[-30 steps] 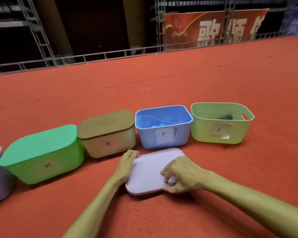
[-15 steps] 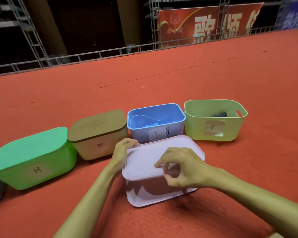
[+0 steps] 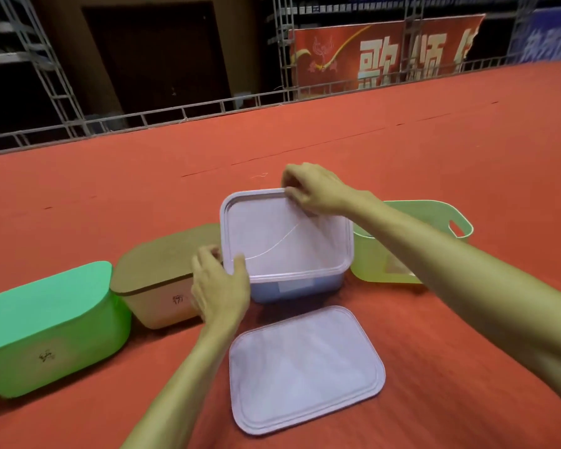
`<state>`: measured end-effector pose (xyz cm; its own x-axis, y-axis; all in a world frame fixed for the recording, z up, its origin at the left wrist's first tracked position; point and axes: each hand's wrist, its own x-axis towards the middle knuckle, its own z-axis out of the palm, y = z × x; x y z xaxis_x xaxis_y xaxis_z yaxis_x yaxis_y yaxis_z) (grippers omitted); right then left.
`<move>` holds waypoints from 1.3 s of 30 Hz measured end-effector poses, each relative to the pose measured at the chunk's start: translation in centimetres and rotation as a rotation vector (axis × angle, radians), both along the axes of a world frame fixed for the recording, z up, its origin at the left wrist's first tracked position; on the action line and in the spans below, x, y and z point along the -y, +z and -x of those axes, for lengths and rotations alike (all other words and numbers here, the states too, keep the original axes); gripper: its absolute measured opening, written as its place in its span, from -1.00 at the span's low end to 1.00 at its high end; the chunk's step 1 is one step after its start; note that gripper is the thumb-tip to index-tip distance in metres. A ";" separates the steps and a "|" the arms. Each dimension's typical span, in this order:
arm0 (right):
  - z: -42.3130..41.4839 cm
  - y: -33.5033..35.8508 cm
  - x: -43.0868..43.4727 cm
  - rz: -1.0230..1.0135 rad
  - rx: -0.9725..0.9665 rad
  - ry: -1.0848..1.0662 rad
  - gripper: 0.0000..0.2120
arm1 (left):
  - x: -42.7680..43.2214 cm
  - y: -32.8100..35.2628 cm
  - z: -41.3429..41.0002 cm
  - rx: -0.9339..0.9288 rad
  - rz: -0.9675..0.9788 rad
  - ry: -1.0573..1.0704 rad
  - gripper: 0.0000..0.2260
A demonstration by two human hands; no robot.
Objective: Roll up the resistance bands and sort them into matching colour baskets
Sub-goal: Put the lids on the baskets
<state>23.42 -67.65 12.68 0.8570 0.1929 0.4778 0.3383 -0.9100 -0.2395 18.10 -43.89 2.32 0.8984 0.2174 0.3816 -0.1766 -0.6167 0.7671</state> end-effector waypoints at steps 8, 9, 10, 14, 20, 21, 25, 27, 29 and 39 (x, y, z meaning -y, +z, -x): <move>-10.5 -4.4 0.9 -0.060 -0.232 -0.036 -0.88 | 2.2 -2.2 -6.4 0.162 -0.709 -0.433 -0.36; -11.2 -5.4 1.1 -0.051 -0.244 -0.046 -0.88 | 2.4 -2.4 -7.1 0.162 -0.735 -0.437 -0.33; -11.8 -6.5 1.4 -0.043 -0.259 -0.054 -0.88 | 2.5 -2.6 -7.6 0.174 -0.762 -0.432 -0.31; -12.3 -9.6 2.1 -0.095 -0.275 -0.086 -0.88 | 3.2 -2.8 -8.7 0.219 -0.806 -0.402 -0.23; -12.4 -10.6 2.3 0.011 -0.280 -0.105 -0.74 | 3.7 -3.6 -8.2 0.296 -0.853 -0.353 -0.25; -12.3 -10.4 2.2 0.012 -0.311 -0.098 -0.73 | 3.6 -3.1 -8.0 0.232 -0.857 -0.378 -0.24; -10.3 -8.3 1.3 0.080 -0.416 -0.146 -0.64 | 2.4 -1.2 -6.9 0.099 -0.789 -0.527 -0.24; -7.6 -7.5 0.9 0.018 -0.249 -0.183 -0.53 | 0.8 -1.4 -4.8 0.280 -0.560 -0.481 -0.42; -3.2 -7.4 0.3 -0.145 0.107 -0.140 -0.56 | -1.1 -2.9 -1.8 0.471 -0.304 -0.289 -0.74; 19.1 -18.8 -1.1 0.249 -0.522 0.258 -0.08 | -1.8 -13.5 2.6 -0.222 -0.261 -0.541 -0.38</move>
